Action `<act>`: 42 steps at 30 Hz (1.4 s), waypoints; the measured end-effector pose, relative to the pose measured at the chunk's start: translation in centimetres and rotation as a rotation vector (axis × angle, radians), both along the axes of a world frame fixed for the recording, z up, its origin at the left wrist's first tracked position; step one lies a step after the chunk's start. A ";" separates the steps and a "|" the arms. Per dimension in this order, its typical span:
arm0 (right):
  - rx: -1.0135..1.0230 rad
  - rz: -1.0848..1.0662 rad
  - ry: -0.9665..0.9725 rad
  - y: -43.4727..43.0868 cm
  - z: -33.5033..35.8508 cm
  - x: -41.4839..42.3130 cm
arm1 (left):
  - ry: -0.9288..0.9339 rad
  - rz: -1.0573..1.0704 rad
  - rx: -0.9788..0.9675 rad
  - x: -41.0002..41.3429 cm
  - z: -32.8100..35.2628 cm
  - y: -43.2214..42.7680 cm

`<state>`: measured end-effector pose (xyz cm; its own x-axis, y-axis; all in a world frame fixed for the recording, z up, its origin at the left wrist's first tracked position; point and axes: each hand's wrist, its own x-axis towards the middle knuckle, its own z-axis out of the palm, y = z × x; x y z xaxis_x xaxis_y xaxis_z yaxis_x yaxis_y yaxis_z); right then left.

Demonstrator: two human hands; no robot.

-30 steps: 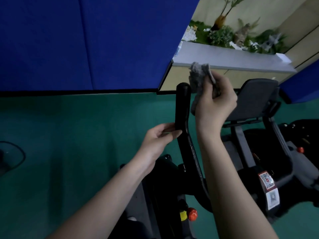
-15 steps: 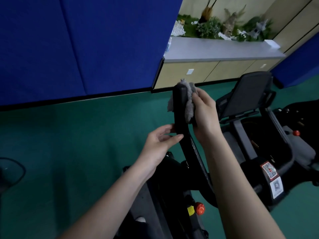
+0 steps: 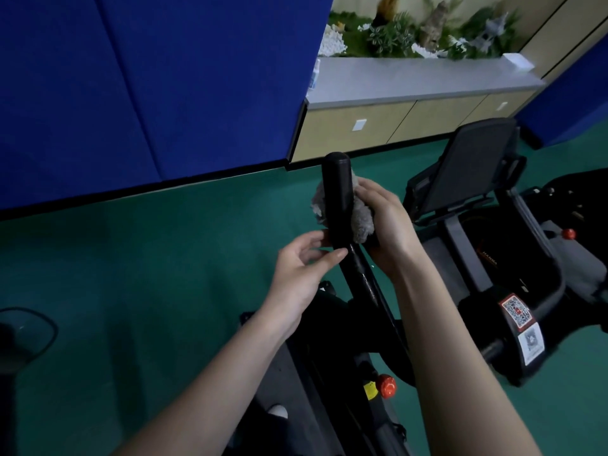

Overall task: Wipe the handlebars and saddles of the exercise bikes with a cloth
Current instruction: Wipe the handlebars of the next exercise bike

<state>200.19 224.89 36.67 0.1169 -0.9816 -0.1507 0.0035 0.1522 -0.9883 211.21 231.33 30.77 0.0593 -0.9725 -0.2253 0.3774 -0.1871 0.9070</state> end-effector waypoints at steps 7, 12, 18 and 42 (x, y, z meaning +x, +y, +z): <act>0.008 -0.017 0.014 -1.8 1.7 1.2 | -0.002 -0.025 -0.004 -0.1 0.2 0.2; -0.048 -0.060 0.191 0.2 1.5 1.0 | -0.001 -0.029 -0.027 0.1 0.8 0.2; -0.202 -0.142 0.761 5.2 0.2 -0.4 | -0.146 -0.104 -0.061 1.1 0.9 -0.1; -0.536 -0.300 0.840 9.4 -0.5 -0.9 | -0.243 0.007 -0.165 2.5 4.4 -4.4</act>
